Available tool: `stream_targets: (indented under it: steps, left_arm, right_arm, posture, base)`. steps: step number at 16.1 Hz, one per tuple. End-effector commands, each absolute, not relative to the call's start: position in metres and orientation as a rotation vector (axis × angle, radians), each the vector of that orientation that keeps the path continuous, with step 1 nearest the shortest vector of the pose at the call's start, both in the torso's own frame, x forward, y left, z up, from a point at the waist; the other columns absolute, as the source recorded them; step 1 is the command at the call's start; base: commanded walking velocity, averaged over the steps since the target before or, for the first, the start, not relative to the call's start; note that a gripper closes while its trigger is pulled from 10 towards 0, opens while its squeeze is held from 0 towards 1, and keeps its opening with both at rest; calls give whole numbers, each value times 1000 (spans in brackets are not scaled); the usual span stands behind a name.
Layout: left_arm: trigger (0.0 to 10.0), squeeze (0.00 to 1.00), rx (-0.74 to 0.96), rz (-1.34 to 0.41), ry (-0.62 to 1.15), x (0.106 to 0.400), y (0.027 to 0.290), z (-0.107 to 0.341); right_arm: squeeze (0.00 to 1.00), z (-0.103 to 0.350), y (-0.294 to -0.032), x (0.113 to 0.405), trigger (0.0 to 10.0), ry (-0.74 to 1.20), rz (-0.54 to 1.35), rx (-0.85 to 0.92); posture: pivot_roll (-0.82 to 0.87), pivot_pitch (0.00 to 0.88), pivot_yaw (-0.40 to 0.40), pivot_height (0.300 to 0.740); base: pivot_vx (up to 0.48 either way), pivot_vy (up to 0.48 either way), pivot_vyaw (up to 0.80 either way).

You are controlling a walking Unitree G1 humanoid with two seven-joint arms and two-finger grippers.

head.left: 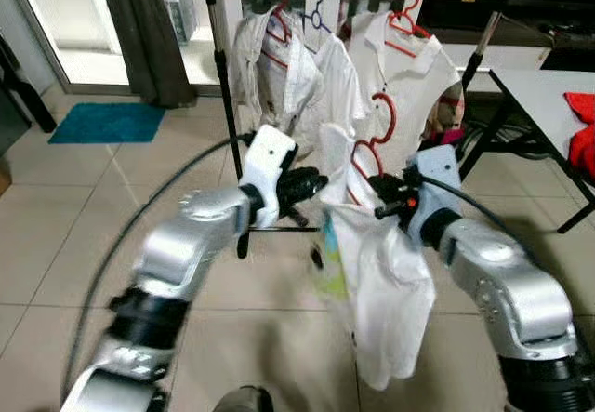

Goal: Hang hanger

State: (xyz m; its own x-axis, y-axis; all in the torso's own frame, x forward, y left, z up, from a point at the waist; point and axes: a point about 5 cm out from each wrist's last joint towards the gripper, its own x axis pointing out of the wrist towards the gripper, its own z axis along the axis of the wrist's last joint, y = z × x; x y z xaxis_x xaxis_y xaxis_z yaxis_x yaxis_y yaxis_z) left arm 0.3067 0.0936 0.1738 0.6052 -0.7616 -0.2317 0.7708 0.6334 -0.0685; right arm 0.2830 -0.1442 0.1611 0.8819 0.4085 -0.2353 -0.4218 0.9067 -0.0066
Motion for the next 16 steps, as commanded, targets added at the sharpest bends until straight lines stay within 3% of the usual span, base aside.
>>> stream_targets:
  steps: [1, 5, 10, 11, 12, 16]
  left_arm:
    - [10000, 1000, 34, -923, 232, 304, 100, 181]
    - [10000, 1000, 195, -840, 105, 320, 195, 217]
    - [10000, 1000, 295, -861, 150, 314, 256, 225]
    - [10000, 847, 295, -872, 167, 313, 264, 226]
    - [10000, 0, 293, -901, 188, 310, 270, 226]
    - [10000, 0, 382, -1034, 303, 301, 276, 214]
  right_arm:
    - [0, 168, -146, 283, 10000, 190, 463, -44]
    - [0, 187, -159, 267, 10000, 135, 692, -41]
    - [0, 205, -162, 244, 10000, 131, 1041, -28]
    - [0, 208, -161, 241, 10000, 127, 1093, -26]
    - [0, 210, -161, 239, 10000, 125, 1118, -30]
    - [0, 217, -159, 232, 10000, 118, 1224, -9]
  posture:
    - [26, 0, 51, 740]
    - [33, 0, 40, 740]
    - [45, 0, 24, 740]
    - [45, 0, 25, 740]
    - [47, 0, 29, 740]
    - [51, 0, 32, 740]
  base:
    - [0, 0, 0]
    - [0, 0, 0]
    - [0, 0, 0]
    - [0, 0, 0]
    - [0, 0, 0]
    - [0, 0, 0]
